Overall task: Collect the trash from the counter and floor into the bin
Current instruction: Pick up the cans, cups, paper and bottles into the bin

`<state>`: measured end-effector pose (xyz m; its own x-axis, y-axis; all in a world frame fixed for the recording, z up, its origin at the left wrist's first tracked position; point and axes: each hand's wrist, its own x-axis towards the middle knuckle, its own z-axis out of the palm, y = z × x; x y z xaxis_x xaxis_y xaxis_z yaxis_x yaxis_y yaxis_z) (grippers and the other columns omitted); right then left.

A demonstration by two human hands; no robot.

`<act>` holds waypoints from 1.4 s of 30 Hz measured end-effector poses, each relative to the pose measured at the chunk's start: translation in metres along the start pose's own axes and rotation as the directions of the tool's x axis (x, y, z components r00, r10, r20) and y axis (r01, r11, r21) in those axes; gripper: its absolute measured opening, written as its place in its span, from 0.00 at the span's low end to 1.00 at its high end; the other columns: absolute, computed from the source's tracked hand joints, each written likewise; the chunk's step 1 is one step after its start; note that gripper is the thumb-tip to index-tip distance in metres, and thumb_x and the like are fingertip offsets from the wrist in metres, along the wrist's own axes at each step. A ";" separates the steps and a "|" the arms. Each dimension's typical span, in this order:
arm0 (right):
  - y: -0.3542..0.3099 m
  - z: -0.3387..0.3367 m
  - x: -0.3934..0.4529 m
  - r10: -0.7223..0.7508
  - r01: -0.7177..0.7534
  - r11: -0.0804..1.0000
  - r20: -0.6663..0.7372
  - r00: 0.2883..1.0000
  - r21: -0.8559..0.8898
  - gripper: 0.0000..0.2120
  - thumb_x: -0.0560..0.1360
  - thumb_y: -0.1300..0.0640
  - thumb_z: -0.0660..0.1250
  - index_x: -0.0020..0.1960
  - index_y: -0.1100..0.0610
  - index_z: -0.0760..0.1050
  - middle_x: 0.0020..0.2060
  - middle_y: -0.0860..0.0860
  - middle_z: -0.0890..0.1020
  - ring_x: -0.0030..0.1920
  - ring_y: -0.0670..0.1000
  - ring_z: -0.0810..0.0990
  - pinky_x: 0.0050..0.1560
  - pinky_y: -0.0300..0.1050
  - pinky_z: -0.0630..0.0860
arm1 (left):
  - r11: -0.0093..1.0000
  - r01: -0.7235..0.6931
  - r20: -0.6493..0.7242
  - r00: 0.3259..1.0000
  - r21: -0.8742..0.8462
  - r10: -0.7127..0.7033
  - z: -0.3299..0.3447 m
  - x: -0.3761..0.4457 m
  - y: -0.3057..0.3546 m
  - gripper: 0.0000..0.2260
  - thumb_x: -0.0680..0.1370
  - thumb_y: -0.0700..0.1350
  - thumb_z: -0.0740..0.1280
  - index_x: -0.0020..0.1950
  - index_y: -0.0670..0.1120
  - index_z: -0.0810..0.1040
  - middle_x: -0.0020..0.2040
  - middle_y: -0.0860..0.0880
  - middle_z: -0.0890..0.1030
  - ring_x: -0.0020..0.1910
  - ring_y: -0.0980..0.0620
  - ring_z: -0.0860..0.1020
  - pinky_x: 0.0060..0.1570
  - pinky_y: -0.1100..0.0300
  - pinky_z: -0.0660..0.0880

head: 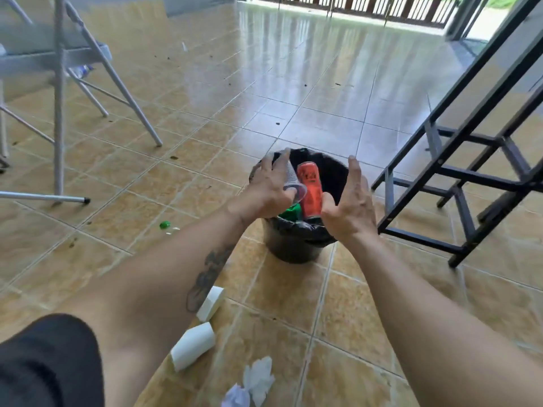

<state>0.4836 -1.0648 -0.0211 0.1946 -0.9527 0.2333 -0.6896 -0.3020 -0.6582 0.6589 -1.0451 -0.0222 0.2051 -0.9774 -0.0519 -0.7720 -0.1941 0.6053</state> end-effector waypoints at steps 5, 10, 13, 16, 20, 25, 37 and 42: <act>0.015 0.018 -0.063 -0.164 0.162 0.984 0.017 0.986 0.072 0.34 0.71 0.59 0.69 0.75 0.53 0.61 0.64 0.53 0.74 0.61 0.52 0.74 0.59 0.44 0.71 | 0.988 -0.147 -0.112 0.984 -0.045 0.141 0.018 -0.041 -0.033 0.31 0.72 0.39 0.62 0.77 0.46 0.67 0.69 0.44 0.70 0.66 0.43 0.72 0.69 0.50 0.69; 0.030 0.044 -0.120 -0.211 0.196 0.973 0.133 0.968 0.118 0.32 0.70 0.58 0.69 0.72 0.53 0.65 0.64 0.51 0.74 0.61 0.51 0.75 0.61 0.48 0.75 | 0.989 -0.143 -0.161 0.978 -0.039 0.135 0.042 -0.101 -0.085 0.26 0.72 0.37 0.62 0.71 0.45 0.74 0.65 0.46 0.75 0.64 0.47 0.75 0.65 0.57 0.71; 0.033 0.058 -0.147 -0.207 0.183 0.977 0.301 0.931 0.107 0.31 0.70 0.55 0.68 0.72 0.53 0.65 0.66 0.49 0.73 0.64 0.50 0.73 0.65 0.47 0.73 | 0.998 -0.038 -0.155 0.987 -0.055 0.029 0.061 -0.139 -0.118 0.24 0.71 0.39 0.61 0.68 0.47 0.76 0.64 0.48 0.77 0.62 0.46 0.76 0.62 0.51 0.74; 0.035 0.074 -0.172 -0.179 0.187 0.982 0.505 0.844 0.037 0.31 0.70 0.54 0.66 0.73 0.53 0.64 0.66 0.49 0.71 0.64 0.51 0.72 0.65 0.48 0.72 | 0.997 0.068 -0.073 0.995 -0.024 -0.070 0.082 -0.176 -0.148 0.24 0.71 0.41 0.61 0.67 0.46 0.77 0.64 0.48 0.76 0.62 0.46 0.76 0.62 0.50 0.75; 0.040 0.099 -0.209 -0.044 0.218 0.967 0.749 0.661 -0.135 0.33 0.72 0.48 0.64 0.75 0.50 0.59 0.70 0.53 0.66 0.66 0.59 0.70 0.65 0.55 0.71 | 0.986 0.140 0.079 0.986 0.095 -0.147 0.099 -0.214 -0.181 0.29 0.70 0.47 0.63 0.73 0.46 0.72 0.67 0.46 0.72 0.66 0.44 0.72 0.67 0.47 0.71; 0.063 0.133 -0.261 0.173 0.241 0.925 0.888 0.425 -0.295 0.33 0.73 0.46 0.62 0.75 0.48 0.55 0.73 0.58 0.61 0.69 0.65 0.66 0.62 0.59 0.72 | 0.880 0.063 0.199 0.964 0.470 -0.176 0.115 -0.234 -0.214 0.36 0.71 0.52 0.69 0.79 0.50 0.64 0.75 0.43 0.65 0.73 0.40 0.65 0.72 0.46 0.60; 0.079 0.166 -0.304 0.195 0.406 0.828 0.878 0.437 -0.386 0.30 0.74 0.58 0.68 0.72 0.46 0.59 0.74 0.57 0.56 0.72 0.63 0.60 0.63 0.56 0.69 | 0.813 0.111 0.296 0.896 0.572 -0.331 0.121 -0.249 -0.232 0.39 0.78 0.48 0.67 0.83 0.52 0.46 0.72 0.44 0.69 0.71 0.43 0.67 0.71 0.51 0.61; 0.088 0.160 -0.281 0.217 0.353 0.844 0.860 0.462 -0.403 0.25 0.74 0.57 0.66 0.69 0.51 0.64 0.68 0.55 0.67 0.66 0.60 0.67 0.55 0.50 0.70 | 0.857 0.199 0.200 0.924 0.475 -0.325 0.124 -0.240 -0.223 0.42 0.72 0.47 0.68 0.82 0.48 0.51 0.68 0.46 0.68 0.64 0.45 0.70 0.65 0.51 0.70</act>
<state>0.4798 -0.8294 -0.2591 0.5400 -0.5342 -0.6504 -0.7947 -0.5782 -0.1849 0.7071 -0.7773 -0.2436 0.3206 -0.8571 -0.4033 -0.9068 -0.4007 0.1308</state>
